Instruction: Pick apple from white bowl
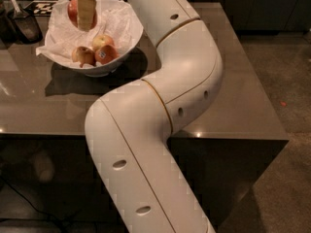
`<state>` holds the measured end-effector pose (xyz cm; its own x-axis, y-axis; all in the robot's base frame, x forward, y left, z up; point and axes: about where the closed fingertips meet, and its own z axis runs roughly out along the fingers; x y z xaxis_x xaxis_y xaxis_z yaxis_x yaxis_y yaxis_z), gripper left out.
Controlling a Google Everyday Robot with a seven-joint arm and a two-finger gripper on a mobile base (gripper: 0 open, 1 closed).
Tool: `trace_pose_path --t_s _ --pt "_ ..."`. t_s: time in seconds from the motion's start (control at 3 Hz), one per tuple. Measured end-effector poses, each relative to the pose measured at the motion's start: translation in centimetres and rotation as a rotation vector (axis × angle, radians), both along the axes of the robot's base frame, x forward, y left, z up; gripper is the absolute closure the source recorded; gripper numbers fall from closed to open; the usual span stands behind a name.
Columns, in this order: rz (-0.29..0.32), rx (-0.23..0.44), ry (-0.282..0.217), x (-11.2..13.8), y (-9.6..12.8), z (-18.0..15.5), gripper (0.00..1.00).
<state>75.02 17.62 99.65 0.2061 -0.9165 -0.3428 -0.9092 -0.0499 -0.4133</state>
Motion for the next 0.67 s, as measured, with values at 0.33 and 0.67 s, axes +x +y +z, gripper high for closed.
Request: trace_pose_path --t_s 0.33,0.67 --pt "0.028 -0.034 -0.049 -1.28 1.06 2.47 1.00" --pt "0.026 -0.023 -0.056 -0.79 1.42 2.23 1.00"
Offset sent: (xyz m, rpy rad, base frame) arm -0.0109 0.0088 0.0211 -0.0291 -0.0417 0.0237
